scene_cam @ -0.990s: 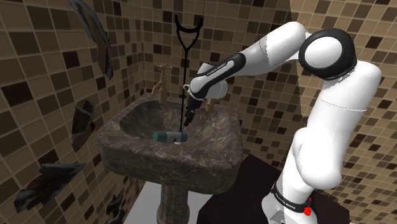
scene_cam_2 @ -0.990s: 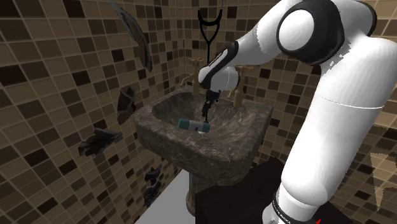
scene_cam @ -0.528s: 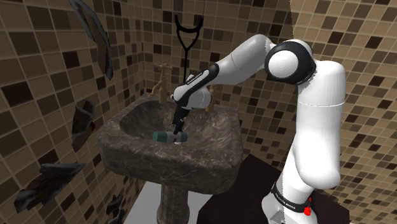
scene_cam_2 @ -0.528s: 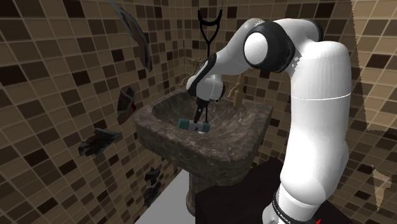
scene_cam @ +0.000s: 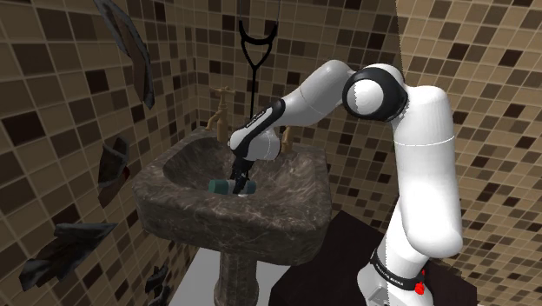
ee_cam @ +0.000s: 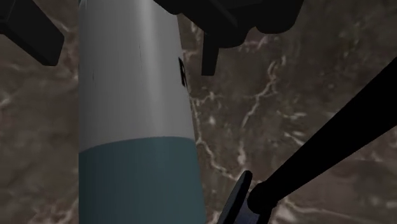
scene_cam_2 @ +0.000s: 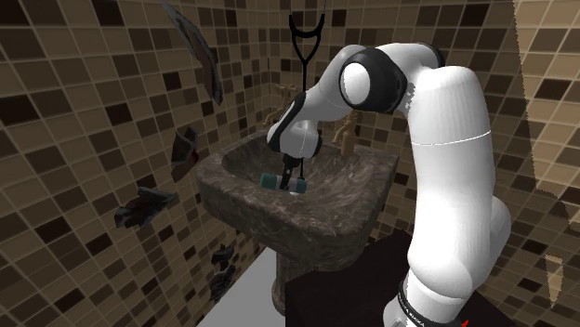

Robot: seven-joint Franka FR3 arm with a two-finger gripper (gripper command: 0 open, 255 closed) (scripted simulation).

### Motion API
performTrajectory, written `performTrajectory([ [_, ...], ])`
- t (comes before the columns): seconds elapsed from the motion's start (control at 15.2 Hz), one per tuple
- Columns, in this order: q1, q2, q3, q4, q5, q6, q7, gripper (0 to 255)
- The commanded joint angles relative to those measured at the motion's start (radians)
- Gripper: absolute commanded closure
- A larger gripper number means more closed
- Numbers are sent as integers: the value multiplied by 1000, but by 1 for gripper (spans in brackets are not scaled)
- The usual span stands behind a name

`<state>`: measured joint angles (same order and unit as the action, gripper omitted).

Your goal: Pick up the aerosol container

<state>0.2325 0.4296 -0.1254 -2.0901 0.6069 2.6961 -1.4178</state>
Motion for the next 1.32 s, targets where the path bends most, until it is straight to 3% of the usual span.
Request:
performTrajectory([
  [0.0, -6, 16, 8, 4, 12, 12, -13, 0],
  [0.07, -6, 16, 8, 4, 12, 12, -13, 0],
  [0.13, -7, 16, 8, 4, 13, 12, -13, 255],
  [0.73, -6, 16, 8, 4, 12, 12, -13, 255],
  [1.25, 24, -69, -35, -5, -57, -60, 56, 255],
])
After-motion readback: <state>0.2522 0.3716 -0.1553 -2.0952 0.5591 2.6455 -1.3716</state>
